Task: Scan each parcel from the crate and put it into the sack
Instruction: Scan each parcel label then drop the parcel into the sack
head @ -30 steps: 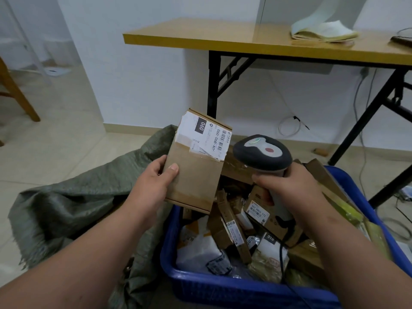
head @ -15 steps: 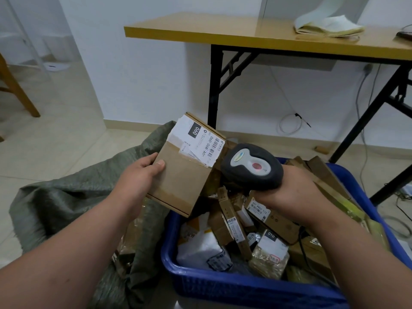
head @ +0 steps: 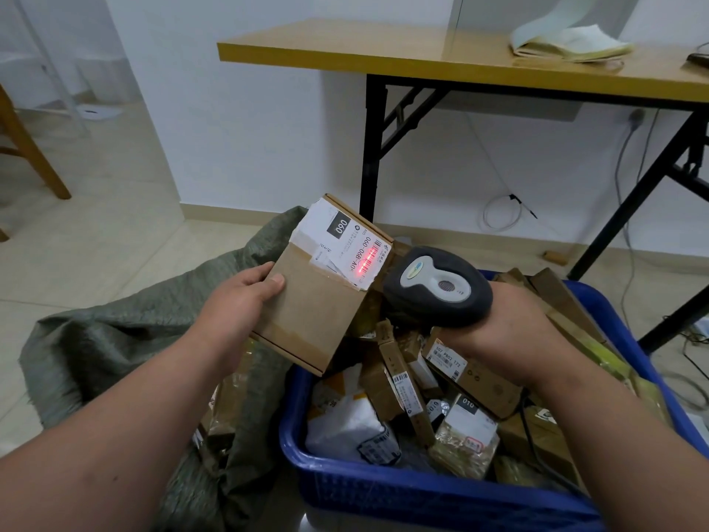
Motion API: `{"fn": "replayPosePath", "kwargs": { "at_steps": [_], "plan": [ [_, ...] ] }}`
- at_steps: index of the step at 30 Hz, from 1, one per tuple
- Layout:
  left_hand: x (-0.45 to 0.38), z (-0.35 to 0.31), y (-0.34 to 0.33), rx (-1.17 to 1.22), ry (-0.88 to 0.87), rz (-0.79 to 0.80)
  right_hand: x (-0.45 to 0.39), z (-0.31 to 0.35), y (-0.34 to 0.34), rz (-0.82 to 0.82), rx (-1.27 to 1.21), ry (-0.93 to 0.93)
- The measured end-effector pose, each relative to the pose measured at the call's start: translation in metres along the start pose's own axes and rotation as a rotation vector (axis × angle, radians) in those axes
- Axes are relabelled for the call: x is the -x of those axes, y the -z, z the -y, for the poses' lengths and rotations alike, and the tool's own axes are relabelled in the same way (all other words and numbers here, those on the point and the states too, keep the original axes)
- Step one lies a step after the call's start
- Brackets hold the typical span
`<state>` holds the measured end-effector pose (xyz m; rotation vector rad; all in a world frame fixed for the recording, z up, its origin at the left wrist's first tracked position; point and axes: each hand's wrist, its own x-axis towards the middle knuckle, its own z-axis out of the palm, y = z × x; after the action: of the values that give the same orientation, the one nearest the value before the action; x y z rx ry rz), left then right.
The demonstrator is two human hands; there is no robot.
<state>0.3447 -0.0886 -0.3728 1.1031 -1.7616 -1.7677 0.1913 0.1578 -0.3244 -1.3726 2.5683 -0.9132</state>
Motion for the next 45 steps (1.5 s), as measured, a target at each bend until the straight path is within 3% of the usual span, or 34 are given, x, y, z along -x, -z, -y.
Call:
{"fn": "replayPosePath", "kwargs": {
  "at_steps": [14, 20, 23, 26, 32, 36, 41, 43, 45],
  "plan": [
    [0.000, 0.001, 0.014, 0.010, 0.027, -0.007, -0.004, 0.004, -0.005, 0.019, -0.072, -0.060],
    [-0.004, 0.000, 0.051, 0.074, 0.063, -0.219, -0.012, 0.015, -0.020, 0.040, -0.111, -0.066],
    [-0.008, 0.006, 0.082, -0.098, 0.069, -0.377, -0.018, 0.024, -0.028, 0.087, -0.115, -0.071],
    [-0.007, 0.015, 0.112, -0.522, 0.070, -0.438, -0.023, 0.032, -0.039, 0.118, -0.132, -0.072],
    [-0.004, 0.033, 0.141, -0.804, 0.284, -0.187, -0.038, 0.047, -0.066, 0.184, -0.115, -0.099],
    [-0.014, 0.041, 0.135, -0.763, 0.367, -0.094, -0.045, 0.054, -0.082, 0.205, -0.086, -0.079],
    [-0.037, 0.054, 0.112, -0.574, 0.208, -0.120, -0.052, 0.055, -0.092, 0.250, -0.067, -0.117],
    [-0.046, 0.061, 0.102, -0.464, 0.228, -0.063, -0.054, 0.053, -0.093, 0.253, -0.056, -0.123],
    [-0.052, 0.067, 0.098, -0.526, 0.278, 0.041, -0.055, 0.049, -0.093, 0.249, -0.046, -0.118]
  ]
}}
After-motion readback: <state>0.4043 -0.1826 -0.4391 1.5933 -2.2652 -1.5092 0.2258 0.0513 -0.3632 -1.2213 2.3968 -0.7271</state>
